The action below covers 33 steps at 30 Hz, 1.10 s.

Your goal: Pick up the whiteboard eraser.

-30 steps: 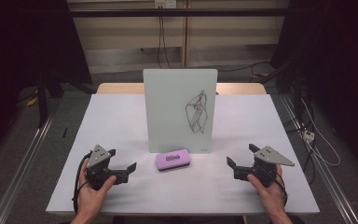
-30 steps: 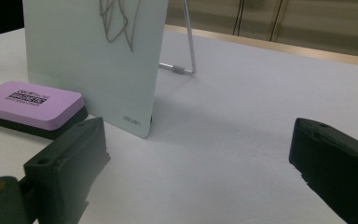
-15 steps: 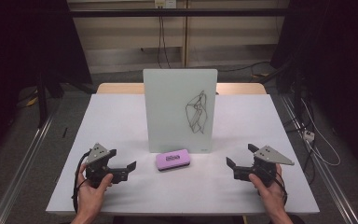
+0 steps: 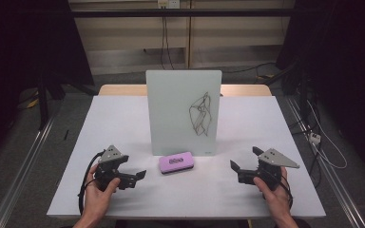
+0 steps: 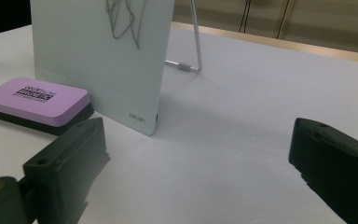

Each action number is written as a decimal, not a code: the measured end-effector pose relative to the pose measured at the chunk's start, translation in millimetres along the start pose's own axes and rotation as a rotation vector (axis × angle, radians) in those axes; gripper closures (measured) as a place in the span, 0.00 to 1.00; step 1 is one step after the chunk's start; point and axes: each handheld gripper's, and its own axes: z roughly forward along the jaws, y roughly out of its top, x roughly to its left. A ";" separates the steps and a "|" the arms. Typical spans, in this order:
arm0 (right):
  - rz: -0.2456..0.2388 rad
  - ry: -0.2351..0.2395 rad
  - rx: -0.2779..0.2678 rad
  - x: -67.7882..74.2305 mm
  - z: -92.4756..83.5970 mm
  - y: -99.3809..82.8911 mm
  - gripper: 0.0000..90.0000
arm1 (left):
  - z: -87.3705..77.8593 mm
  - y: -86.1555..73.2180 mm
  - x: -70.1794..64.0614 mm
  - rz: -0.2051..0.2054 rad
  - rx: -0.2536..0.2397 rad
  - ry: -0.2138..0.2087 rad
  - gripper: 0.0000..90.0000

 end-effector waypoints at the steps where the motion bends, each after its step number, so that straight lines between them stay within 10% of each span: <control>1: 0.000 0.000 0.000 0.0 0.0 0.0 0.04 | 0.8 0.4 0.0 -0.008 0.002 -0.006 0.11; 11: 0.004 0.003 0.006 -0.3 0.0 -0.6 0.04 | 5.5 17.6 -8.9 0.050 -0.007 -0.042 0.09; 16: 0.010 0.007 0.002 0.0 -0.3 -0.3 0.04 | 18.2 27.6 -12.8 0.051 0.069 -0.125 0.13; 33: 0.007 0.013 0.003 1.9 -0.8 0.2 0.04 | 51.9 66.2 -44.9 0.284 0.123 -0.149 0.10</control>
